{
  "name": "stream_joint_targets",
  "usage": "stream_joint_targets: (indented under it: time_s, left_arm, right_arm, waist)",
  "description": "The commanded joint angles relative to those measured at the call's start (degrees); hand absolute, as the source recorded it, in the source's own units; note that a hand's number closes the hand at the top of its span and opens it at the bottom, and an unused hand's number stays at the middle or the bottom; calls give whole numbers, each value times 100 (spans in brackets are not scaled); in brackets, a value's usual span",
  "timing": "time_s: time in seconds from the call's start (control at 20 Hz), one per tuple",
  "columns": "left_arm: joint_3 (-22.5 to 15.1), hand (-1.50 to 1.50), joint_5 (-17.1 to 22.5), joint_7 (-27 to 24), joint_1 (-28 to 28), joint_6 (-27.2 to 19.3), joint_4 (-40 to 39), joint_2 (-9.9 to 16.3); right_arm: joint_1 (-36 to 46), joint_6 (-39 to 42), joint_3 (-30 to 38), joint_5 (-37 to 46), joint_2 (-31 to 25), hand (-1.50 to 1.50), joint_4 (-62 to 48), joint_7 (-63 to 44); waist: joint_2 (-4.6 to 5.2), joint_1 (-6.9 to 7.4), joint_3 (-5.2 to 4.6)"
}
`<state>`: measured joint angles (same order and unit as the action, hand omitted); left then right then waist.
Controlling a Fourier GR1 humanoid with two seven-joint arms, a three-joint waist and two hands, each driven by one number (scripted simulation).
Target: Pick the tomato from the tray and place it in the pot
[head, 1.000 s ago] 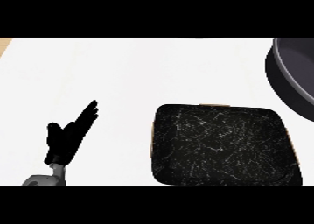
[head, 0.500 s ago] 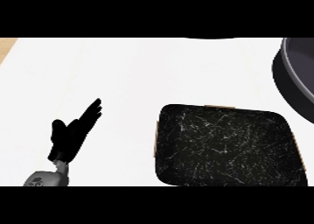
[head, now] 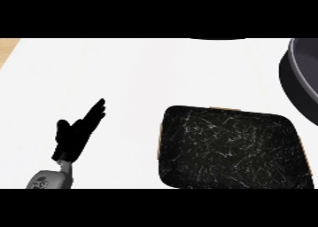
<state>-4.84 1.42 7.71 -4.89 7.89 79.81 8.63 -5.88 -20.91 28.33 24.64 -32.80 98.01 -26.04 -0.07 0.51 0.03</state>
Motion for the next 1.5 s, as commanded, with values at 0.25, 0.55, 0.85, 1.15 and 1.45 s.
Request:
stream_joint_targets:
  time_s: [0.25, 0.55, 0.85, 1.15, 1.45]
  left_arm:
    - [-72, 0, -131, -137, -18, 1, -237, -137]
    - [-112, 0, -170, 61, -174, 68, -314, -159]
    - [-101, 0, -99, 128, -183, 100, -116, -190]
    - [-108, 0, -50, 107, -4, 245, 29, -97]
    - [-131, 0, -197, 20, -118, 52, -151, -242]
  right_arm:
    - [2328, 1267, -719, 447, -1297, 150, -1695, -1351]
    - [3506, 1386, -1392, 912, -1214, 150, -3517, -905]
    - [4074, 1870, -2005, 1836, -1607, 150, -4922, -1017]
    - [4821, 2406, -2147, 1978, -1232, 150, -6469, -1035]
    - [5491, 3366, -1777, 1677, -1212, -150, -7630, -1631]
  waist:
    - [50, 132, -8]
    - [66, 178, -2]
    - [106, 324, -4]
    - [113, 374, 10]
    - [123, 310, 10]
